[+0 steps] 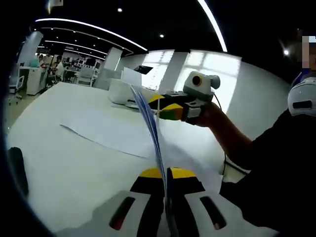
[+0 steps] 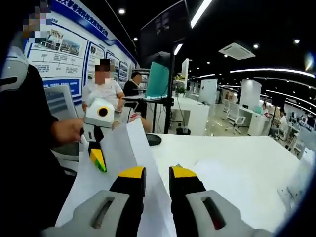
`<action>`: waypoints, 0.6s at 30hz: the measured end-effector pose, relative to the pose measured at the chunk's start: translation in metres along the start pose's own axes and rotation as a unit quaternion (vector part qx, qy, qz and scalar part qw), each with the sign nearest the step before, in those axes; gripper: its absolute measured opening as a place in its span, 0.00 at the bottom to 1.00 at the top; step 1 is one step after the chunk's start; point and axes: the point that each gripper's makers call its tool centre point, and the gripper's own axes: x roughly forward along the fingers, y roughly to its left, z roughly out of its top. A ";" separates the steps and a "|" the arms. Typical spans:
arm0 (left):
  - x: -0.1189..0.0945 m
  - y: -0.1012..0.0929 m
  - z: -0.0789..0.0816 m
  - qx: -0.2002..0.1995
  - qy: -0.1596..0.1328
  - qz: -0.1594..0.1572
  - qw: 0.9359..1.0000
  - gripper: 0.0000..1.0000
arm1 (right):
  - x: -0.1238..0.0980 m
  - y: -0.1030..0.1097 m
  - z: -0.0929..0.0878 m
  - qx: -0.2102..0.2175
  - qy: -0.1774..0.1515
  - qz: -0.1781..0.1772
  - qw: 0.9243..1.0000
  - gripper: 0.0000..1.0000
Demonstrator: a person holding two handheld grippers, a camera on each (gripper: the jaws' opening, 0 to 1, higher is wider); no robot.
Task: Organize the stack of printing papers by aligning and flattening the scattered papers on the table
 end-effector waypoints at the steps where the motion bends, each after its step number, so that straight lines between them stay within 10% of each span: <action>1: -0.001 0.001 0.000 -0.001 0.000 0.001 1.000 0.07 | -0.002 -0.002 -0.002 0.005 -0.003 -0.004 1.000 0.15; 18: -0.017 0.007 -0.009 -0.013 0.008 0.015 1.000 0.07 | -0.038 -0.017 -0.026 0.048 -0.034 -0.076 0.995 0.17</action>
